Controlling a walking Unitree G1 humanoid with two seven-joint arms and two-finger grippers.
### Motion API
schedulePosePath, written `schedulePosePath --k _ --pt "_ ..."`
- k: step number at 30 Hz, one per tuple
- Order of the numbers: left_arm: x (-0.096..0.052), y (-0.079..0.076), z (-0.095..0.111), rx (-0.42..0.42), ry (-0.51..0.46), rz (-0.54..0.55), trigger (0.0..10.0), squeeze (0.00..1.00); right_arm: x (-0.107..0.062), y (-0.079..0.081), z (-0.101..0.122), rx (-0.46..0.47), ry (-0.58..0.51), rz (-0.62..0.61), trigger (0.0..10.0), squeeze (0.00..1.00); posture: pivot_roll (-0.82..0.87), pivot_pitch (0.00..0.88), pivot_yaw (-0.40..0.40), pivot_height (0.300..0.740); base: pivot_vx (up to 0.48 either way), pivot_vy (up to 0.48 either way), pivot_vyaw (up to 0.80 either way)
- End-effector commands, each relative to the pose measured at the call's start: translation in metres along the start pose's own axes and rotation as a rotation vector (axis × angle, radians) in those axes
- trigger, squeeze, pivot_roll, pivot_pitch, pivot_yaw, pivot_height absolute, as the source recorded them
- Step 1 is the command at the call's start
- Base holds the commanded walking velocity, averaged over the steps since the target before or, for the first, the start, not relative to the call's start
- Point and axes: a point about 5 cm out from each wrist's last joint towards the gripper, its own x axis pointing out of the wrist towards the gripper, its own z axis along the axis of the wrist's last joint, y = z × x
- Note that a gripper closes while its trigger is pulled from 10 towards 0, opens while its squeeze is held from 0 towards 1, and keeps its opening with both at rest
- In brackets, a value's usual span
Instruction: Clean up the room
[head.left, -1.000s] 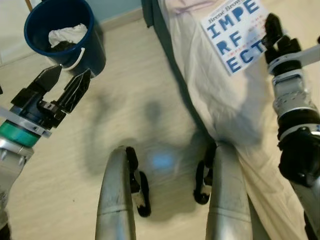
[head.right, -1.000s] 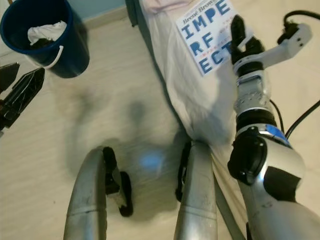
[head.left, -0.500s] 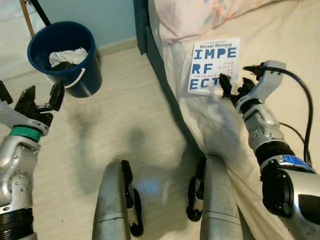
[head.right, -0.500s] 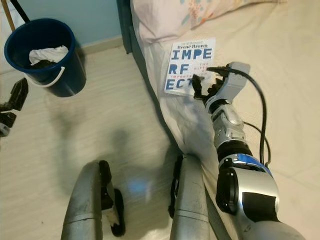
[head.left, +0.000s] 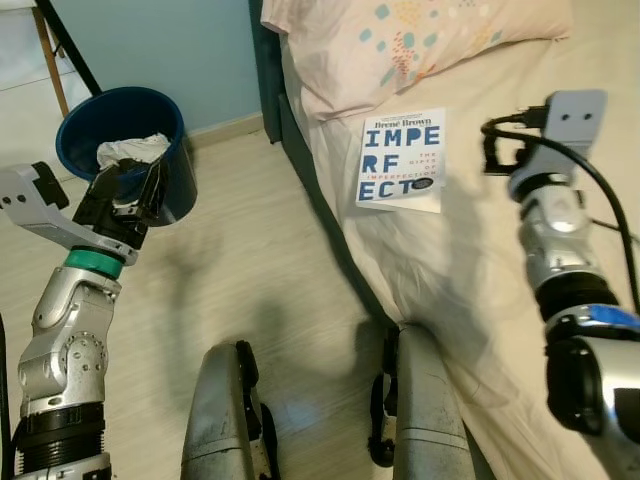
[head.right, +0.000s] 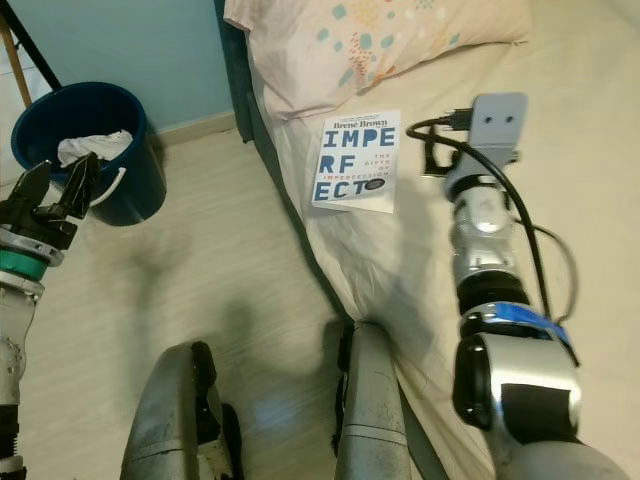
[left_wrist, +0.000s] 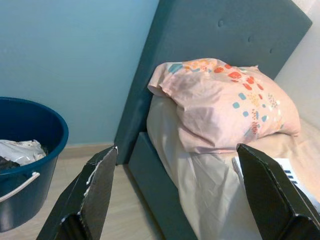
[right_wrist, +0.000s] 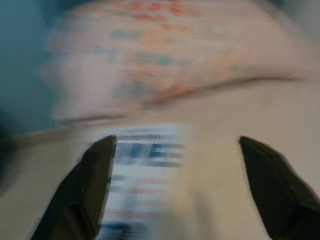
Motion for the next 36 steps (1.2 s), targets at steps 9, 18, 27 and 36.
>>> schedulePosePath --k 9,18,27,36 --pt "-0.037 0.018 -0.019 0.001 0.087 0.127 10.0 0.0 -0.006 0.075 -0.047 -0.003 0.209 0.304 0.0 0.0 0.03 0.314 0.066 0.565 0.0 0.0 0.0" --pt "-0.056 0.001 -0.015 -0.009 0.114 0.114 10.0 0.0 0.009 0.119 -0.029 -0.057 0.159 0.455 0.0 0.0 0.07 0.484 0.06 0.565 0.0 0.0 0.0" --pt "-0.073 -0.02 -0.006 -0.021 0.125 0.095 10.0 0.0 0.015 0.133 -0.023 0.07 0.185 0.464 1.2 0.0 0.1 0.576 0.062 0.565 0.0 0.0 0.0" --pt "-0.078 -0.034 0.001 -0.03 0.131 0.082 10.0 0.0 0.029 0.114 -0.01 -0.054 0.211 0.311 10.0 0.0 0.12 0.589 0.062 0.565 0.0 0.0 0.0"
